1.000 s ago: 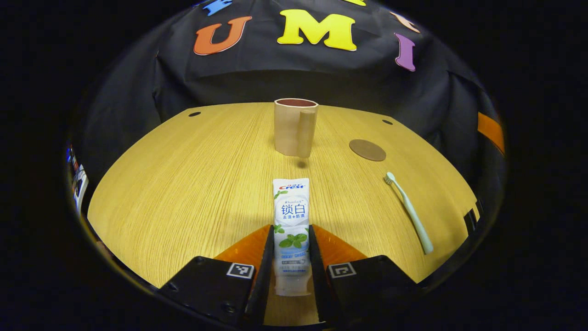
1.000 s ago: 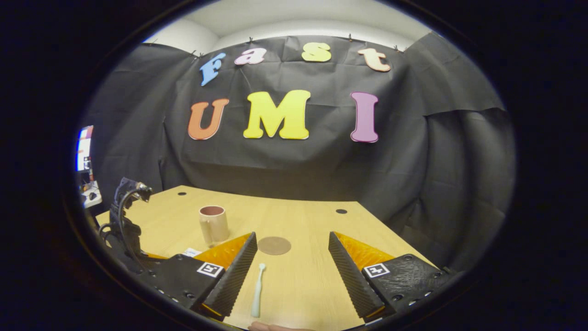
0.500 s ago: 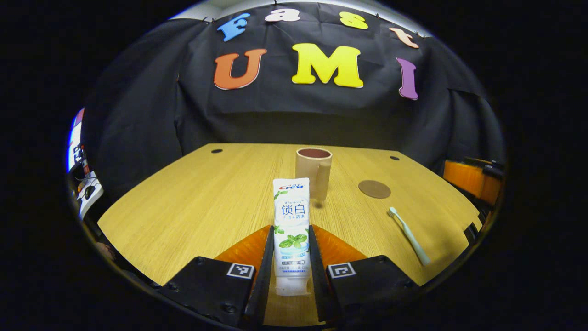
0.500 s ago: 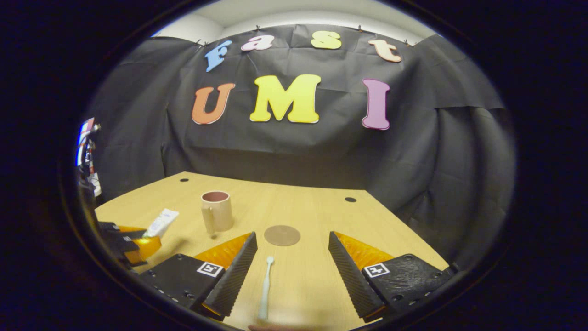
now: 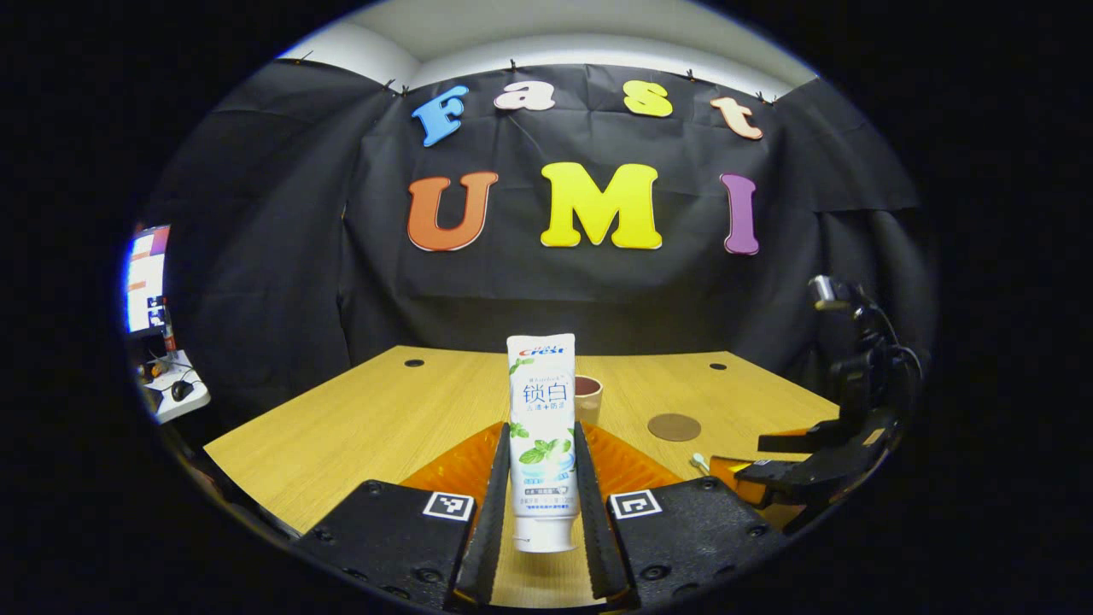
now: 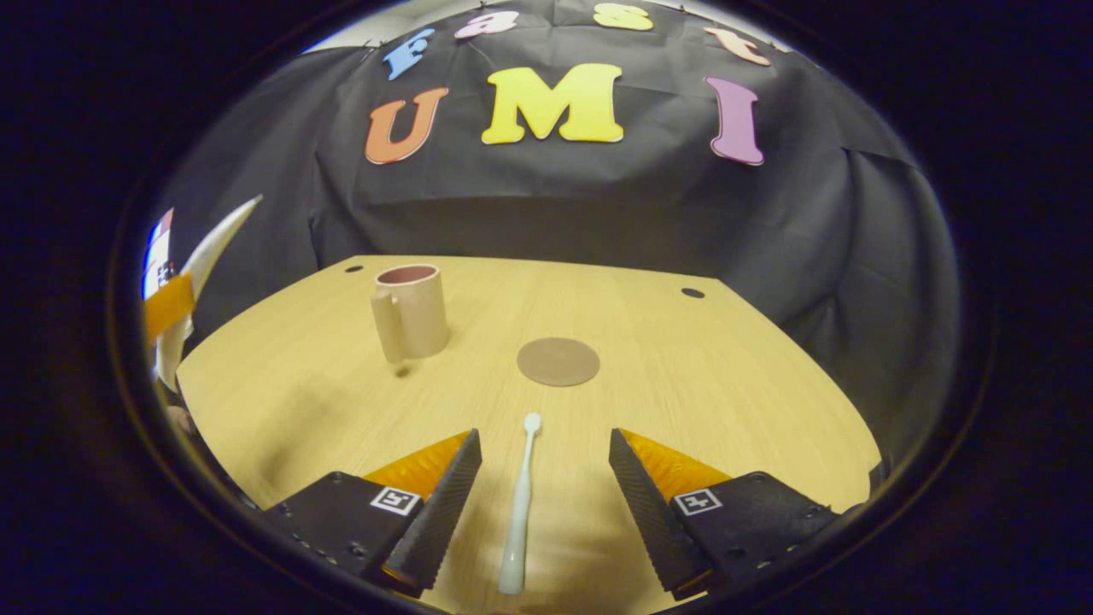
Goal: Put the toothbrush and toothpaste on the desktop into the cup, then pick up the cup and place it on the coaster on the desktop.
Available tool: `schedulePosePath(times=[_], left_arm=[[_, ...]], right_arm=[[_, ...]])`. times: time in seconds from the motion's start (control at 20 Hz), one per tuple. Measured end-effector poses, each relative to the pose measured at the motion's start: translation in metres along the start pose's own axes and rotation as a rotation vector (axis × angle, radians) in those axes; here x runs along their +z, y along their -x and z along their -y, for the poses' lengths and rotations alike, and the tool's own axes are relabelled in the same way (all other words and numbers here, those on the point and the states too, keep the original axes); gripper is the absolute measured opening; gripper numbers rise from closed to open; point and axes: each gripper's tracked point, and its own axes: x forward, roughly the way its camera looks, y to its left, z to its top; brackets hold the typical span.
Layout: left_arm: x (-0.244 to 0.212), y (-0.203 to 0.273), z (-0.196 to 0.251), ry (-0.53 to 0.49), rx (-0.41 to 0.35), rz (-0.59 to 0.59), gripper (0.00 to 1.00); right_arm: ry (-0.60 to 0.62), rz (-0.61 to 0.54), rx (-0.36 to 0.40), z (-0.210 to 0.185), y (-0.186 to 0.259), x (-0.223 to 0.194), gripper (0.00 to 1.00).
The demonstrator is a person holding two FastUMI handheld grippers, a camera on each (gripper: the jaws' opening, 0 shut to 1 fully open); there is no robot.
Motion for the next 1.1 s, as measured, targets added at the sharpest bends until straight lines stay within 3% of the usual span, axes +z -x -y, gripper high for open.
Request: schedulePosePath(times=[0.25,0.45,0.55,0.6,0.7,0.9,1.0,1.1], left_arm=[[0.039,0.017,-0.007,-0.002,0.005,0.094,0.43],[0.041,0.016,-0.007,-0.01,0.004,0.099,0.43],[0.035,0.013,-0.005,-0.003,-0.003,0.081,0.43],[0.034,0.014,-0.005,-0.002,-0.008,0.072,0.48],[0.029,0.011,-0.003,0.007,-0.015,0.056,0.43],[0.018,0.006,0.003,0.019,-0.028,0.017,0.43],[0.014,0.005,0.004,0.023,-0.035,0.0,0.44],[0.009,0.004,0.003,0.025,-0.034,-0.012,0.44]], right_arm=[[-0.048,-0.099,0.077,-0.018,-0.013,-0.025,0.75],[-0.052,-0.129,0.061,-0.015,-0.023,-0.032,0.61],[-0.067,-0.145,0.073,-0.017,-0.025,-0.036,0.6],[-0.068,-0.141,0.068,-0.016,-0.026,-0.035,0.43],[-0.059,-0.138,0.077,-0.016,-0.026,-0.036,0.38],[-0.076,-0.147,0.102,-0.022,-0.029,-0.037,0.09],[-0.083,-0.143,0.106,-0.021,-0.029,-0.037,0.01],[-0.076,-0.116,0.106,-0.017,-0.024,-0.033,0.01]])
